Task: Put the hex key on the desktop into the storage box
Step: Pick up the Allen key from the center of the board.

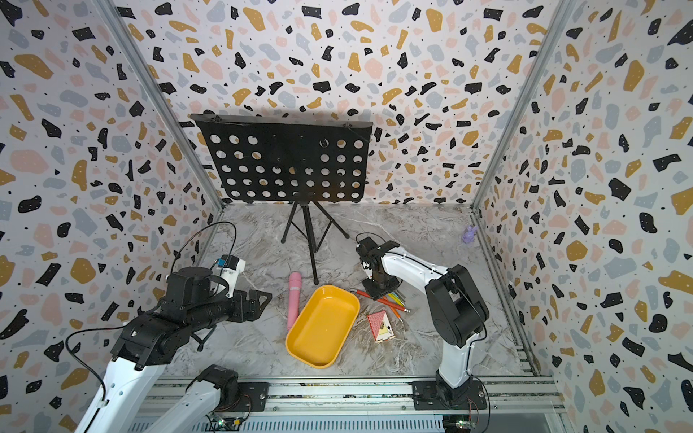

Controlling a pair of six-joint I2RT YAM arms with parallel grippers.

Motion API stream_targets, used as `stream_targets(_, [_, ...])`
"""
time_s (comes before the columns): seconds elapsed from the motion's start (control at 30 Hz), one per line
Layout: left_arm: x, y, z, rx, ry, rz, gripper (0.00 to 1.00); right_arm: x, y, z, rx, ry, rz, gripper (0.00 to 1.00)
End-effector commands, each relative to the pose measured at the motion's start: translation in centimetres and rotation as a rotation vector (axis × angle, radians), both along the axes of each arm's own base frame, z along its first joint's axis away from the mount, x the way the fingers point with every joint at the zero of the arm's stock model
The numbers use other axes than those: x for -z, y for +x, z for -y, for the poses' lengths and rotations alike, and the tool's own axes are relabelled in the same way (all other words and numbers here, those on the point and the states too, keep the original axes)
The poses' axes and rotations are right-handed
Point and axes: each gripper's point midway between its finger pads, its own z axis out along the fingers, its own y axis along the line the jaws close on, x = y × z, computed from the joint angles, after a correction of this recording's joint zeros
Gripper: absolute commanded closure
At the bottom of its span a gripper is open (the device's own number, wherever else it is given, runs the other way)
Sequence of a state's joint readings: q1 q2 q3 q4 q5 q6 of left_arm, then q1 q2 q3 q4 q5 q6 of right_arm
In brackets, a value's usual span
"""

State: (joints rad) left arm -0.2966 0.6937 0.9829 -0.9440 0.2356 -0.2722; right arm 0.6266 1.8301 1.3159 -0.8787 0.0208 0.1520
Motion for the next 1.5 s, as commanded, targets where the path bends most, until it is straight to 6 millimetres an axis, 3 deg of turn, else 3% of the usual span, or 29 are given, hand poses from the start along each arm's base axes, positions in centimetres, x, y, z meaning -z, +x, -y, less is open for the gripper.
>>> stream_targets(0.0, [-0.6, 0.7, 0.7, 0.025, -0.025, 0.051, 0.1, -0.1, 0.4, -0.2, -0.039, -0.026, 0.018, 0.56])
stream_targets(0.43, [-0.3, 0.7, 0.9, 0.031, -0.03, 0.052, 0.1, 2.0, 0.4, -0.5, -0.068, -0.085, 0.001, 0.56])
stream_targets(0.87, [-0.1, 0.8, 0.9, 0.027, -0.026, 0.045, 0.09, 3.4, 0.9, 0.1, -0.071, -0.136, 0.01, 0.66])
stream_targets(1.23, [0.0, 0.8, 0.9, 0.024, -0.024, 0.045, 0.09, 1.8, 1.6, 0.2, -0.064, -0.132, 0.071, 0.86])
stream_targets(1.33, [0.0, 0.8, 0.9, 0.026, -0.024, 0.043, 0.1, 0.8, 1.6, -0.2, -0.066, -0.097, 0.09, 0.93])
stream_targets(1.37, [0.0, 0.8, 0.9, 0.025, -0.022, 0.045, 0.1, 0.5, 1.6, -0.3, -0.066, -0.084, 0.095, 0.99])
stream_targets(1.47, [0.0, 0.8, 0.8, 0.024, -0.022, 0.046, 0.1, -0.7, 1.7, -0.4, -0.057, -0.065, 0.123, 1.0])
